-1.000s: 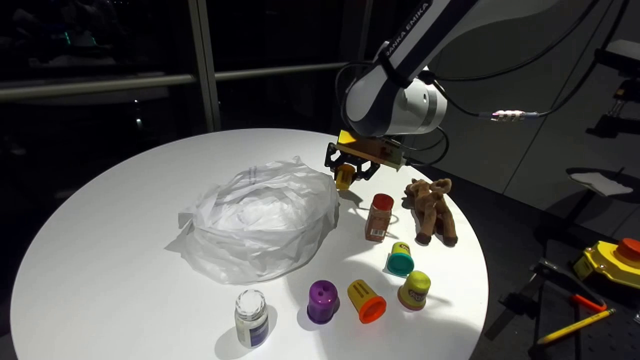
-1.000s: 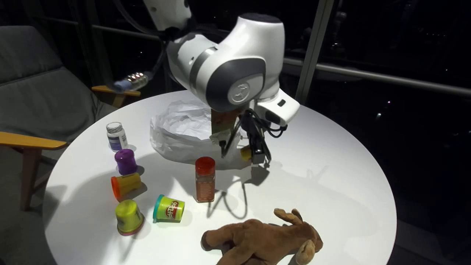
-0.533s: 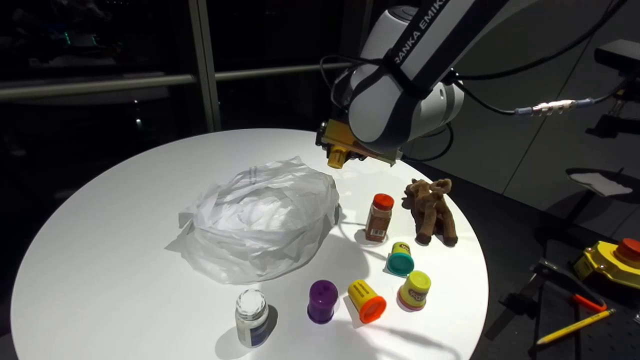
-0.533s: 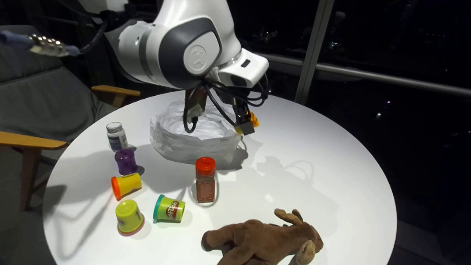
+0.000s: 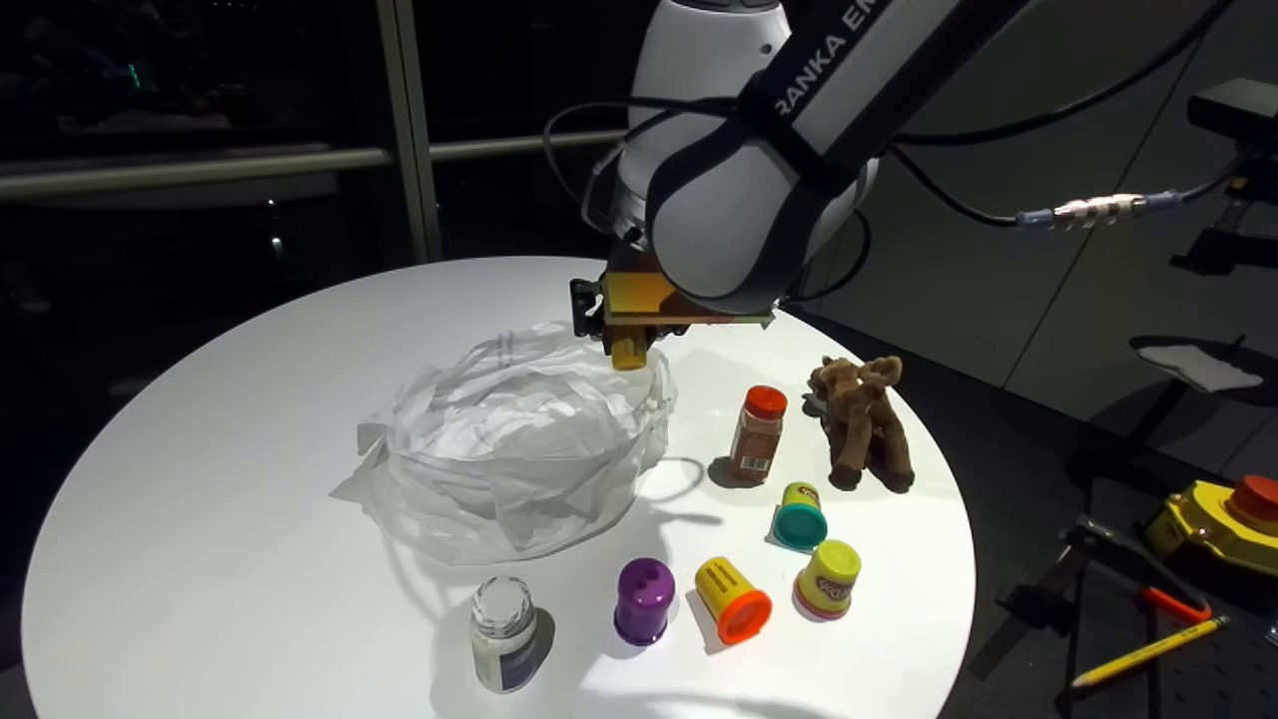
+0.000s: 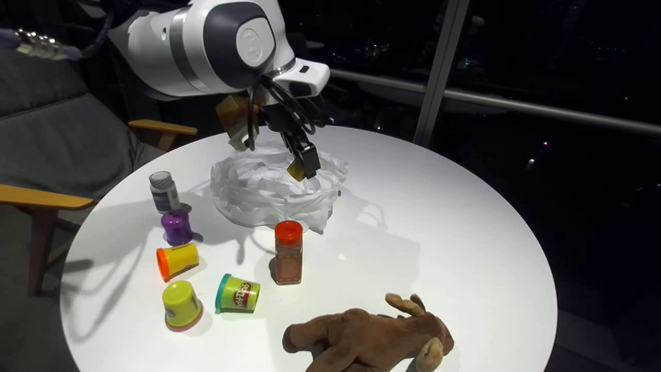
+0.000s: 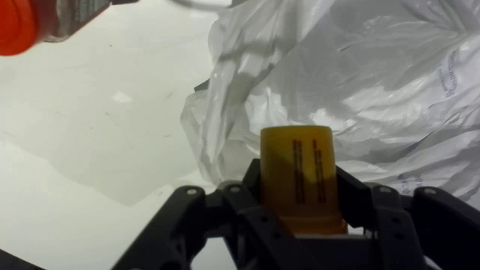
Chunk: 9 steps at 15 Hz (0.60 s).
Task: Pick up all the objects from the table and put them on the plastic
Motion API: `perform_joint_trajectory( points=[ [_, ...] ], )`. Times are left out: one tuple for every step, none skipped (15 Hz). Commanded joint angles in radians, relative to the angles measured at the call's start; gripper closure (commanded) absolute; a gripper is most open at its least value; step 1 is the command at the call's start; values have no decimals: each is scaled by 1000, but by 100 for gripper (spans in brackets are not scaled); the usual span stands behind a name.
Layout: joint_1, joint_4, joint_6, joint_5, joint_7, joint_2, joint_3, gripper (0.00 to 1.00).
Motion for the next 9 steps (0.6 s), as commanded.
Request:
perform_joint_trajectory(
  points=[
    [-163,104,-19,-62,-129,10,168,83],
    [-206,135,-31,-63,-165,21,214,83],
    [-257,165,-47,-53,-220,36,271,83],
    [-299,194,-73,-40,-268,52,317,83],
    [-344,229,-113,-27,-322,71,365,83],
    [-396,276,-168,-15,-377,103,415,83],
    [-431,315,-210,-12,-421,131,448,83],
    [-453,353,-241,-14,-452,160,467,83],
    [-468,387,-267,-20,-473,188,476,83]
  ],
)
